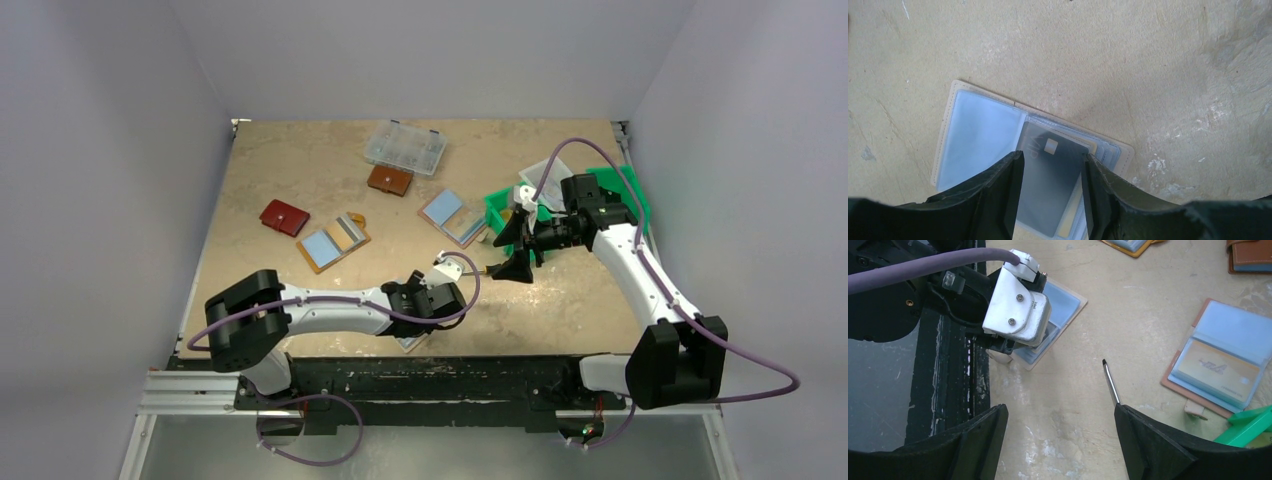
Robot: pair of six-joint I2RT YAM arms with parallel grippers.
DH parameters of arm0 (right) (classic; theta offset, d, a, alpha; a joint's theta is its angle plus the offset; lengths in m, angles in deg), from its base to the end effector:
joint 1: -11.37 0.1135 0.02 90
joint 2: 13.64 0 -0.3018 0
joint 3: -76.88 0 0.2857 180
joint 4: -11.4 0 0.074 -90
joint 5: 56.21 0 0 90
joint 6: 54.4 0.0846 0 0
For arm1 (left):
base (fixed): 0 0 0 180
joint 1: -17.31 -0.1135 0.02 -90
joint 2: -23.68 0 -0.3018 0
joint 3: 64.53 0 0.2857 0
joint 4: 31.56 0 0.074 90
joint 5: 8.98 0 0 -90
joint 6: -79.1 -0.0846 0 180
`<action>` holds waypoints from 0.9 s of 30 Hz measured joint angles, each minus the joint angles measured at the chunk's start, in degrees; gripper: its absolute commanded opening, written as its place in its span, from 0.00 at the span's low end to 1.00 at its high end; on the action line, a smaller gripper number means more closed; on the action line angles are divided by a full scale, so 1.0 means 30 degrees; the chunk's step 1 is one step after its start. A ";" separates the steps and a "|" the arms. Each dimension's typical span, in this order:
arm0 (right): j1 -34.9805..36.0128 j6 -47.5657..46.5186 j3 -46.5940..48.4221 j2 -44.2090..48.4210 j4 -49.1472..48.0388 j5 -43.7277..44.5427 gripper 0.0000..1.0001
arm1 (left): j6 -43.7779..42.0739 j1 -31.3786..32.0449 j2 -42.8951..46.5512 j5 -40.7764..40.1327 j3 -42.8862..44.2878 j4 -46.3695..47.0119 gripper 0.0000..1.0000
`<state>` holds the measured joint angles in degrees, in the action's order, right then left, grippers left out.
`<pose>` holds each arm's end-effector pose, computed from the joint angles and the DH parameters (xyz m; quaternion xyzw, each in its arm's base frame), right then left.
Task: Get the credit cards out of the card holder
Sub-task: Remove the credit card from the card holder.
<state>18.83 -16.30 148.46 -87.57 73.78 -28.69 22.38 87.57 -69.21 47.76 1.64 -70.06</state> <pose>0.2582 0.1095 0.2895 -0.5117 0.6687 0.3978 0.3645 0.1622 -0.3148 0.1550 0.2386 0.9070 0.0115 0.3468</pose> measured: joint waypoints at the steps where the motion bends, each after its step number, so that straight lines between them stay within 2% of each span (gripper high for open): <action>1: 0.0000 0.0000 0.0000 -0.0015 0.0000 0.0000 0.87 | -0.0007 -0.0058 0.0000 0.0051 -0.0007 0.0066 0.49; 9: 0.0015 -0.0007 0.0000 -0.0240 0.0007 0.0051 0.87 | -0.0372 -0.0437 0.0007 0.0882 -0.0481 0.1013 0.52; 17: 0.0015 -0.0007 0.0000 -0.0284 0.0007 0.0080 0.87 | -0.0481 -0.0823 0.0211 0.1399 -0.0954 0.1851 0.50; 21: 0.0015 -0.0015 0.0000 -0.0430 0.0015 0.0080 0.87 | -0.0474 -0.1122 0.0357 0.1668 -0.1239 0.2339 0.44; 24: 0.0015 -0.0022 0.0000 -0.0517 0.0022 0.0095 0.87 | -0.0474 -0.1348 0.0466 0.1960 -0.1450 0.2761 0.36; 27: 0.0022 -0.0073 0.0000 -0.0539 0.0036 0.0102 0.87 | -0.0474 -0.1574 0.0619 0.2018 -0.1719 0.3126 0.33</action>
<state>18.90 -16.52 148.46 -89.19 73.89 -28.39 20.96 82.85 -67.35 53.81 -3.52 -60.68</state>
